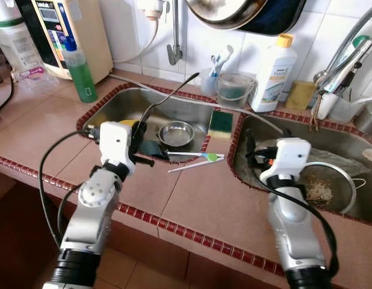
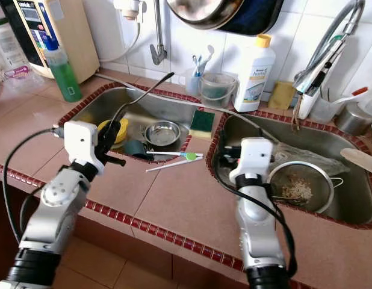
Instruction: Kitchen organization
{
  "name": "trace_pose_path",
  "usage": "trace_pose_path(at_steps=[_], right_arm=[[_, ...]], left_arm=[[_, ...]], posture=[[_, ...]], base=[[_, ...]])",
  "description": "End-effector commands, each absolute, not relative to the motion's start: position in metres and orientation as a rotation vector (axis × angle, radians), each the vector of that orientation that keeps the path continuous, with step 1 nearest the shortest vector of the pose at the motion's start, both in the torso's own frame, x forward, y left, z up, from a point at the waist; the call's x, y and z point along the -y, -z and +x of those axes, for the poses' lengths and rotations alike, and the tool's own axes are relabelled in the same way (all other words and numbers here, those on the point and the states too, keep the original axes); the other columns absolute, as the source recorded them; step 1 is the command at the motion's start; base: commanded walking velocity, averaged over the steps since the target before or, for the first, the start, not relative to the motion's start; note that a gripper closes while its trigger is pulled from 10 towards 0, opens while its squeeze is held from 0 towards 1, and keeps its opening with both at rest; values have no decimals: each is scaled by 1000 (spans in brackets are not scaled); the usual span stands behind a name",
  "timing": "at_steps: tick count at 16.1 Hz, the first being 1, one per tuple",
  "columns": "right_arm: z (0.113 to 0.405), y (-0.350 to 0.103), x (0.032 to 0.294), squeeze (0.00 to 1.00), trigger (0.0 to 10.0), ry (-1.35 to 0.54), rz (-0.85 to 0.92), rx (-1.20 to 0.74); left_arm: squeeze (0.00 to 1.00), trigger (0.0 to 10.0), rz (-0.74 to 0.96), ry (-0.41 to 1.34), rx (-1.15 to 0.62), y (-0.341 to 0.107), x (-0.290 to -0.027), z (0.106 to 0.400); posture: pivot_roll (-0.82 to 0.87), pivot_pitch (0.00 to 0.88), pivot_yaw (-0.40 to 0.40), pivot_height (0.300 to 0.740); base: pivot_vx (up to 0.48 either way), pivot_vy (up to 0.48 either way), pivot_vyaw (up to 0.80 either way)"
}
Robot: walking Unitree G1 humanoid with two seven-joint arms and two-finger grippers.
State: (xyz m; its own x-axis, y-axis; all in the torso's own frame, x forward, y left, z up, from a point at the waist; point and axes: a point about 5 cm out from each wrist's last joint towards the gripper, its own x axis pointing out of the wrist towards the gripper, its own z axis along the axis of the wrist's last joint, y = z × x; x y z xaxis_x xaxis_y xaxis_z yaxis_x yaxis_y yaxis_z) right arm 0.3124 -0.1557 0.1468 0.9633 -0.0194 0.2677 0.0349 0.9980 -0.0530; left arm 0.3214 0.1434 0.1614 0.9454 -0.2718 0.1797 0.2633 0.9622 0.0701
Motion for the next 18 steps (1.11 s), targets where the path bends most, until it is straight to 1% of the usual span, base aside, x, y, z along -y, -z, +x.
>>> trace_pose_path(at_steps=[1, 6, 9, 15, 18], right_arm=[[316, -150, 152, 0, 10000, 26, -68, 290], [320, -151, 151, 0, 10000, 20, -71, 308], [321, -150, 149, 0, 10000, 12, -70, 307], [322, -149, 142, 0, 10000, -14, -83, 311], [322, -148, 142, 0, 10000, -18, -82, 308]], left_arm=[[0, 10000, 48, 257, 212, -165, -144, 325], [0, 10000, 7, 201, 222, -162, -154, 328], [0, 10000, -48, 175, 215, -163, -159, 330], [0, 10000, -22, 178, 210, -162, -158, 330], [0, 10000, -5, 172, 205, -161, -159, 331]], posture=[[-114, 0, 4, 740], [-111, 0, -2, 740], [-111, 3, -4, 740], [-108, 10, -6, 740], [-106, 12, -7, 740]], base=[[0, 0, 0], [0, 340, 0], [0, 400, 0], [0, 401, 0], [0, 0, 0]])
